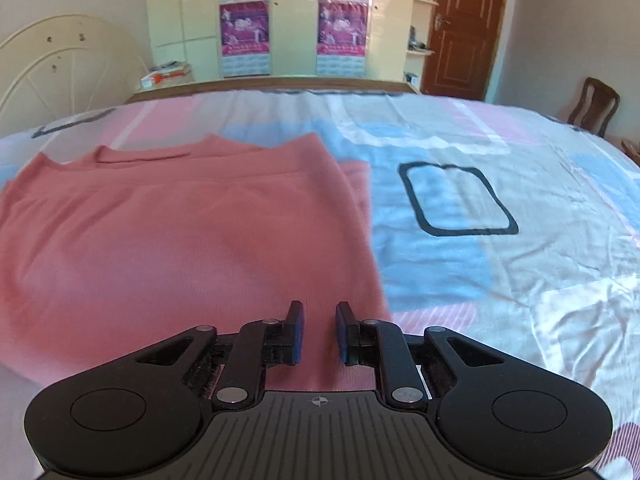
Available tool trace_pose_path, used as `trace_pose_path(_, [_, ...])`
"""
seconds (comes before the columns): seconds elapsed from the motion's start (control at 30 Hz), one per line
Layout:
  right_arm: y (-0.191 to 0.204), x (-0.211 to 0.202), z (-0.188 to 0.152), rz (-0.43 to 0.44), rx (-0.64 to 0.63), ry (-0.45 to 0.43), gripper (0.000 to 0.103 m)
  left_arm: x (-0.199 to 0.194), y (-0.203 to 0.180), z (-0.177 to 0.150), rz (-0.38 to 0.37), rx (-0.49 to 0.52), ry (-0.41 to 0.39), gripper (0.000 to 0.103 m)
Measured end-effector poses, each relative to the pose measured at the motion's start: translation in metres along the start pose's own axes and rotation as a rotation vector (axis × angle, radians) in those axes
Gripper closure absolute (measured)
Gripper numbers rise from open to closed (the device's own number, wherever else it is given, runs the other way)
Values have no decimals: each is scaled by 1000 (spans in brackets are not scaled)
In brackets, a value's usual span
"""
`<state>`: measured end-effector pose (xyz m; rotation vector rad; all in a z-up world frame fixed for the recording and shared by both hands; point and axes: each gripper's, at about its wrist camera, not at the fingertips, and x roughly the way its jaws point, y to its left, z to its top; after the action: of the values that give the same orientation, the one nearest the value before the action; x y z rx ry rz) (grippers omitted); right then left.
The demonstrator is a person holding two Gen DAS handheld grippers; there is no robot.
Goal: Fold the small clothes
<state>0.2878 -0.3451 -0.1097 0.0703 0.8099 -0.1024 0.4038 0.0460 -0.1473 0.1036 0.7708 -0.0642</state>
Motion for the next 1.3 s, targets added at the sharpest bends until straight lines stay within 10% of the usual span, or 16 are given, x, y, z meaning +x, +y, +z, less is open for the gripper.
trace_pose_path(0.37, [13,-6,-28,21,3,41,84,-11,14,-18,3,-6,12,40])
trace_pose_path(0.53, [18,-17,-26,10,-14,41,82,-17,44,-23,19,-161,56,41])
trace_pose_path(0.8, [71,-28,-10,162,-67,-17,71,-50,-1,-10,-77,-61,-54,40])
trace_pose_path(0.93, [103,-17,7,227,-83,-30,70,-33,-38,8,-160,-20,-59,38])
trace_pose_path(1.3, [122,41,23,211,-133,23,70,23,-39,-3,-104,-65,8,26])
